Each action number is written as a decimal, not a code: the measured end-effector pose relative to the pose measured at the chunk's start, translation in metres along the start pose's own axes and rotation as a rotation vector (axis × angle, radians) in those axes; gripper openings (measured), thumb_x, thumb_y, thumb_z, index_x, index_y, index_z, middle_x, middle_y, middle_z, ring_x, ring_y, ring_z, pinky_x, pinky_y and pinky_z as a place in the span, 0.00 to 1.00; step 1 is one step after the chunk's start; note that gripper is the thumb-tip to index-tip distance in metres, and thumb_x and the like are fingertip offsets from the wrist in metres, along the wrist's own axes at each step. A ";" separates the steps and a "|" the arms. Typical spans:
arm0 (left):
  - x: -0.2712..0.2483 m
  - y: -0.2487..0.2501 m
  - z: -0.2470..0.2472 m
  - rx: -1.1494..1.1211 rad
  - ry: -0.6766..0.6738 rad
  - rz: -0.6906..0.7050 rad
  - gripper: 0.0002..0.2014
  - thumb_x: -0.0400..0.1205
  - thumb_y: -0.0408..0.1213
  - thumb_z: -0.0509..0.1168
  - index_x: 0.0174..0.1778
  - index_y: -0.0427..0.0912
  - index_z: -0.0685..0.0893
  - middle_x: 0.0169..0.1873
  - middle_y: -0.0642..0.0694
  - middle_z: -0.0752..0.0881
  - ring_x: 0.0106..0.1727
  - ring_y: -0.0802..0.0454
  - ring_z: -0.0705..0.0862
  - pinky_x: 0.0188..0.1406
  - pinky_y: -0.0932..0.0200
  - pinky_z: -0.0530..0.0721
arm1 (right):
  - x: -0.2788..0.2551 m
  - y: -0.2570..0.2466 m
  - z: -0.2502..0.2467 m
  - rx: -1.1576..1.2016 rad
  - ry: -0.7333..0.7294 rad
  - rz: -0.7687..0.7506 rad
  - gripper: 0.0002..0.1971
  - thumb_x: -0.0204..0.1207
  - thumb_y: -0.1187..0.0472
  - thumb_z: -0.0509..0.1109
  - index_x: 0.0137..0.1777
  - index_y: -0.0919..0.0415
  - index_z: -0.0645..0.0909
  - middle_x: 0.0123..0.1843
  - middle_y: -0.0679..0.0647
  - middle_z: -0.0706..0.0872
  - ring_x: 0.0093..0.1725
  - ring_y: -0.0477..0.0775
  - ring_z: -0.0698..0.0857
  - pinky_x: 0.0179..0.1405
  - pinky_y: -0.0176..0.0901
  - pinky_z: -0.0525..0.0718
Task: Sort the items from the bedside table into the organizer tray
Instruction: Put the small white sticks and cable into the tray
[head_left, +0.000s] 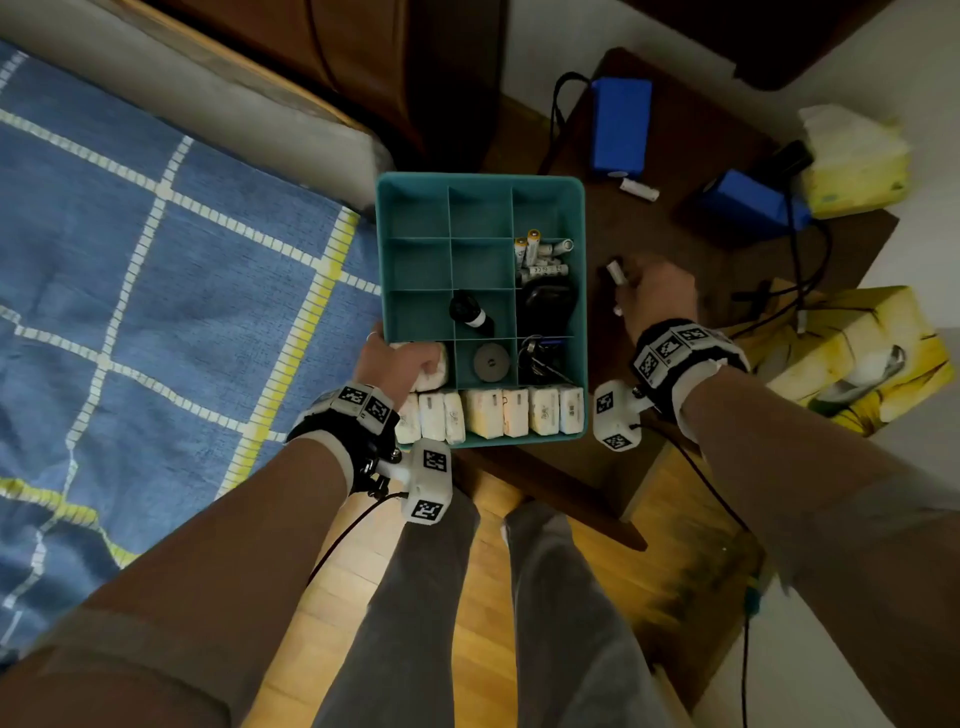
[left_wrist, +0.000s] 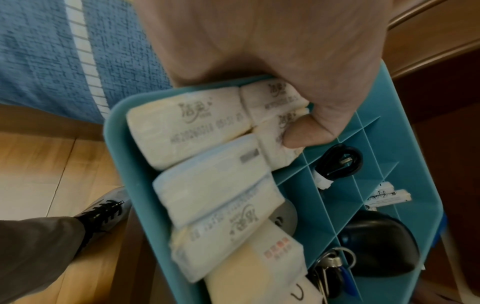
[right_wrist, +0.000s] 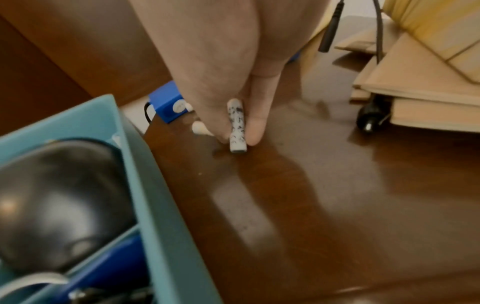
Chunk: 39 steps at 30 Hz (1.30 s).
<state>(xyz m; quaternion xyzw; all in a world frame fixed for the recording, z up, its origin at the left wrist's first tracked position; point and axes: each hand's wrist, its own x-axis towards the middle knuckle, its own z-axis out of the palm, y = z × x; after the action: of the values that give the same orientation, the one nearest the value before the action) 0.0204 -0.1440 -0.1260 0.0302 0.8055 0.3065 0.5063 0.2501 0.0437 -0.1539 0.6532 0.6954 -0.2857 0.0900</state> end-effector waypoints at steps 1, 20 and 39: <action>-0.001 0.001 0.002 0.005 0.002 0.000 0.23 0.58 0.30 0.69 0.50 0.38 0.81 0.36 0.48 0.83 0.39 0.50 0.80 0.38 0.56 0.80 | -0.001 0.001 -0.002 0.026 0.045 -0.034 0.18 0.81 0.63 0.65 0.70 0.52 0.81 0.61 0.61 0.86 0.60 0.66 0.85 0.60 0.55 0.84; 0.000 0.004 0.018 0.086 -0.046 -0.028 0.30 0.55 0.36 0.69 0.56 0.34 0.84 0.40 0.45 0.85 0.40 0.49 0.81 0.34 0.59 0.77 | -0.004 -0.074 -0.027 -0.228 -0.041 -0.381 0.12 0.77 0.64 0.70 0.52 0.46 0.87 0.59 0.55 0.83 0.57 0.58 0.83 0.52 0.50 0.84; 0.018 0.006 0.016 0.079 -0.103 -0.040 0.24 0.51 0.36 0.68 0.45 0.36 0.82 0.31 0.48 0.82 0.35 0.48 0.80 0.33 0.57 0.77 | 0.004 -0.059 -0.020 -0.091 0.208 -0.244 0.10 0.82 0.51 0.63 0.55 0.47 0.84 0.49 0.54 0.88 0.50 0.59 0.85 0.39 0.45 0.78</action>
<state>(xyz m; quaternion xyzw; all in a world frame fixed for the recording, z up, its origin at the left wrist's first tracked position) 0.0230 -0.1253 -0.1415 0.0497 0.7902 0.2624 0.5516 0.1977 0.0583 -0.1224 0.5852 0.7873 -0.1937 0.0114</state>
